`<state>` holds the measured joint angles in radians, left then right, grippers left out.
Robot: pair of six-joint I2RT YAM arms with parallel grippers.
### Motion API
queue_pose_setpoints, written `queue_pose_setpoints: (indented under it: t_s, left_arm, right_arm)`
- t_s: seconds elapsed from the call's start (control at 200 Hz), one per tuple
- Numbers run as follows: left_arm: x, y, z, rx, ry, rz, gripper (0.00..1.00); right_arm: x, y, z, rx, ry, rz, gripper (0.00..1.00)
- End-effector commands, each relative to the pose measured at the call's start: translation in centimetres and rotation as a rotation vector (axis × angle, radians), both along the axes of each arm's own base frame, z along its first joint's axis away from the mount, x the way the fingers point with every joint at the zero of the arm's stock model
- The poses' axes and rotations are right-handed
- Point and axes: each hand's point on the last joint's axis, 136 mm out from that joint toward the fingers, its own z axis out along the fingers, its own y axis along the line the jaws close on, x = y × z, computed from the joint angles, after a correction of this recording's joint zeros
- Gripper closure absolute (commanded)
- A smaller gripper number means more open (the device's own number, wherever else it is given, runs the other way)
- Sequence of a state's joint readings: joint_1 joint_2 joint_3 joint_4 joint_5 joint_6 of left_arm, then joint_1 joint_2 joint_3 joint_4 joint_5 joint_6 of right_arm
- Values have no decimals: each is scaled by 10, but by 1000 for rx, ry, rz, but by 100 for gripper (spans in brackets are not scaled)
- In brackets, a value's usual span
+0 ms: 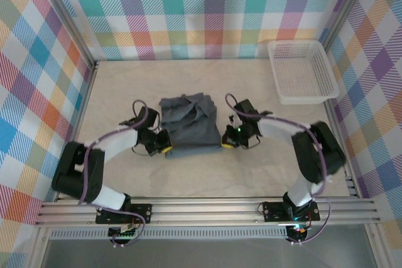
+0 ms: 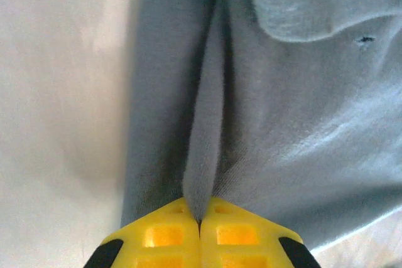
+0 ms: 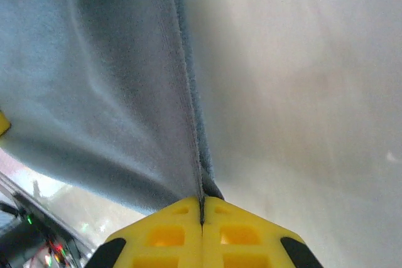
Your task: Fold the inside-out t-shirt
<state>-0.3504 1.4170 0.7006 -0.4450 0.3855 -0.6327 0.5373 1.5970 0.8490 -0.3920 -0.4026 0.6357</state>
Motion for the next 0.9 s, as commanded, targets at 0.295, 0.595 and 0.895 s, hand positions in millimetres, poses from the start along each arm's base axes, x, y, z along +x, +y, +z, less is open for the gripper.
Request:
queue_pose_setpoints:
  t_s: [0.295,0.595,0.895]
  left_arm:
    - [-14,-7,47,-17,-115,3,47]
    - [40,-17,14,53,-122,4,49]
    - [58,-20,45,26,-199,31,100]
  right_arm:
    - [-3,0,59,-63,-167,-15,40]
    - [66,39,39,-109,-185,1,41]
    - [62,38,50,-66,-177,-26,94]
